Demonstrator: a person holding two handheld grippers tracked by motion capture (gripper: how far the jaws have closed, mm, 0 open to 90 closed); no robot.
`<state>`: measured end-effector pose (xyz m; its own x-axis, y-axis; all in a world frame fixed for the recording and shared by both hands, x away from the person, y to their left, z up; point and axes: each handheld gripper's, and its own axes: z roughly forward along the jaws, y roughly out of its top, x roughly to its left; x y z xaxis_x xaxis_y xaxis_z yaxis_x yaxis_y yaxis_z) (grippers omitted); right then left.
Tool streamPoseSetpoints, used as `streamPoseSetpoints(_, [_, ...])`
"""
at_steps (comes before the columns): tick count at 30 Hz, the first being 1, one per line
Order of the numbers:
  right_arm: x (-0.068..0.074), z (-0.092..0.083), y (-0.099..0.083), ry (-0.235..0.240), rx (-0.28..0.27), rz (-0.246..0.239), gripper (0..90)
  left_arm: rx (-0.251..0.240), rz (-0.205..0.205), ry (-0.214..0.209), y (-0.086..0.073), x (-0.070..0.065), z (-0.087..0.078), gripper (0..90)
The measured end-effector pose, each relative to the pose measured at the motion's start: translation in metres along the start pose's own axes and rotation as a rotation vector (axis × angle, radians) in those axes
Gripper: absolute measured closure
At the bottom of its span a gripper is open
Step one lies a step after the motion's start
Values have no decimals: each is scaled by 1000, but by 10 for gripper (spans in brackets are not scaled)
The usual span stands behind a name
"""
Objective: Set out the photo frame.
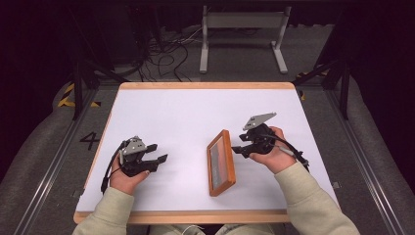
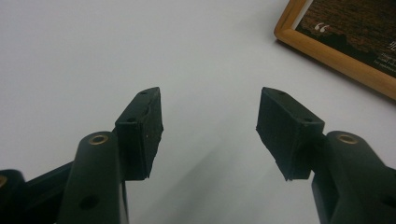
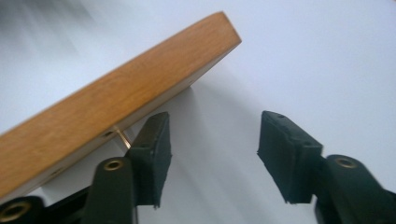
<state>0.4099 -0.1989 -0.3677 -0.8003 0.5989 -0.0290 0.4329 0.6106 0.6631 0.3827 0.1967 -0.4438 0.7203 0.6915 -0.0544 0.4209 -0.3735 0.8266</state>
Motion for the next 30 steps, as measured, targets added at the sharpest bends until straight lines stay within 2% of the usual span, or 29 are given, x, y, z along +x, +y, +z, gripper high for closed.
streamPoseSetpoints(2, [1,-7,4,-4,-2,19,377,2,3,0,0,0,0,411])
streamPoseSetpoints(4, [3,-14,8,15,-2,62,316,2,5,0,0,0,0,411])
streamPoseSetpoints(8, [14,-23,17,40,-34,103,229,3,9,1,0,0,0,411])
streamPoseSetpoints(12, [28,-20,22,80,-26,128,184,2,8,0,0,0,0,410])
streamPoseSetpoints(14, [33,-14,22,84,-7,142,174,2,8,0,0,0,0,410])
streamPoseSetpoints(18, [38,-2,21,94,32,174,180,1,9,1,0,0,0,410])
streamPoseSetpoints(20, [41,8,19,114,61,212,203,1,10,1,0,0,0,411])
streamPoseSetpoints(21, [43,16,18,121,89,228,237,1,9,1,0,0,0,410])
streamPoseSetpoints(23, [45,19,18,115,106,231,246,1,9,0,0,0,0,411])
streamPoseSetpoints(25, [46,25,18,110,129,240,303,2,11,0,0,0,0,410])
streamPoseSetpoints(30, [49,31,19,134,175,275,402,0,10,0,0,0,0,410])
